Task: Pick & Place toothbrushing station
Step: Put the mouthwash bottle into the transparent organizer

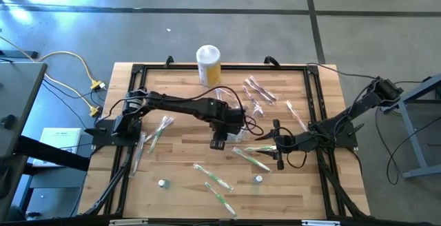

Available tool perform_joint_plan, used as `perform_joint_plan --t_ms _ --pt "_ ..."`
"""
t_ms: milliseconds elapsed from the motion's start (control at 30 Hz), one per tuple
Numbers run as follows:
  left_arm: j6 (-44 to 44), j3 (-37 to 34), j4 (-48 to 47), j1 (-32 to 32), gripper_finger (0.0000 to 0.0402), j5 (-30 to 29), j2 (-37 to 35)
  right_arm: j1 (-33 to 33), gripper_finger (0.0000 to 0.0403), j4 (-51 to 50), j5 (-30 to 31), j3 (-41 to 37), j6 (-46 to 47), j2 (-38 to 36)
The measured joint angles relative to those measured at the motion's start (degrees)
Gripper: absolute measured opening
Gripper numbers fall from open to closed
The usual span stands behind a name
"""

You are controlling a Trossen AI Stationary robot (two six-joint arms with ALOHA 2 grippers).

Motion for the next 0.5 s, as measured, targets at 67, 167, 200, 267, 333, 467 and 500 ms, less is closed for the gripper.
perform_joint_plan --t_ms 67,167,200,267,333,467,500 --pt "-0.91 0.12 -0.07 -0.21 0.0131 -1.3 -0.78 0.0 0.0192 -0.04 0.15 0.0 -0.1 0.02" --pt "-2.01 0.13 -1.56 -0.24 0.0131 -3.02 -2.28 0.0 0.0192 -0.23 0.26 0.01 -0.15 0.01" --pt "-2.47 0.17 -1.46 -0.24 0.0131 -3.25 -2.75 0.0 0.0192 -0.44 0.26 0.02 -0.12 -0.01" --pt "-4.01 0.15 -3.31 -0.24 0.0131 -3.41 -3.56 0.0 0.0192 -0.96 0.26 0.02 -0.14 -0.01" --pt "-5.82 0.21 -4.03 -0.24 0.0131 -3.35 -4.11 0.0 0.0192 -1.3 0.26 0.02 0.03 -0.01" --pt "-9.85 0.2 -9.34 -0.24 0.0131 -3.41 -4.93 0.0 0.0192 -1.49 0.26 0.02 0.14 -0.01" --pt "-10.75 0.22 -10.27 -0.24 0.0131 -3.43 -4.9 0.0 0.0192 -1.43 0.26 0.02 0.14 -0.01"
